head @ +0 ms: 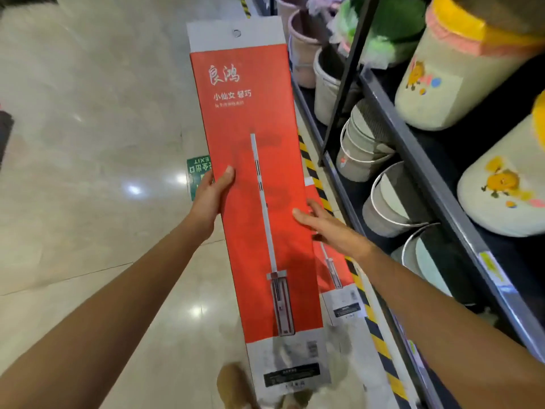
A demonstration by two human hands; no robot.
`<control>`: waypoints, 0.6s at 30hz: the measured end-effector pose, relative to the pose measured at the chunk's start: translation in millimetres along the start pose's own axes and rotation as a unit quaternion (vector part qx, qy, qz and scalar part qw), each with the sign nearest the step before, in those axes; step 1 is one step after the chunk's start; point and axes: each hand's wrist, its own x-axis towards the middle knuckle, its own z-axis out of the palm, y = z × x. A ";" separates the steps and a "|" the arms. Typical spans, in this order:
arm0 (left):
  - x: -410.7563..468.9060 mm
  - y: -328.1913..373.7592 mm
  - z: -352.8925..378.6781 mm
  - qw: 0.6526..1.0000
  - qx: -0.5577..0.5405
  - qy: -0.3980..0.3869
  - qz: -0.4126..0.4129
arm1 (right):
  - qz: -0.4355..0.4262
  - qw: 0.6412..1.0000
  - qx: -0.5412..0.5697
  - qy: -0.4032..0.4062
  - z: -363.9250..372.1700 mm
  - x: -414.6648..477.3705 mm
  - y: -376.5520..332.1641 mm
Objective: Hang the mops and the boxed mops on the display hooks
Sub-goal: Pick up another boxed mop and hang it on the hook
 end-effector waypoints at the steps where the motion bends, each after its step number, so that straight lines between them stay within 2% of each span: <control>1: -15.7 13.8 -1.5 1.000 -0.013 -0.002 0.010 | -0.025 1.000 -0.006 0.008 4.2 -16.4 -20.8; 6: -91.0 67.0 -4.4 0.996 -0.032 -0.052 0.057 | -0.157 0.981 0.023 0.113 12.8 -79.4 -127.1; 11: -169.4 93.6 -7.4 0.986 0.012 -0.120 0.116 | -0.254 0.946 0.053 0.194 21.9 -165.8 -217.1; 14: -214.8 96.4 -14.0 0.978 0.036 -0.153 0.135 | -0.284 0.925 0.049 0.247 30.7 -224.7 -229.7; 18: -269.1 94.8 -32.0 0.968 0.073 -0.209 0.119 | -0.296 0.908 0.038 0.294 58.4 -301.2 -212.1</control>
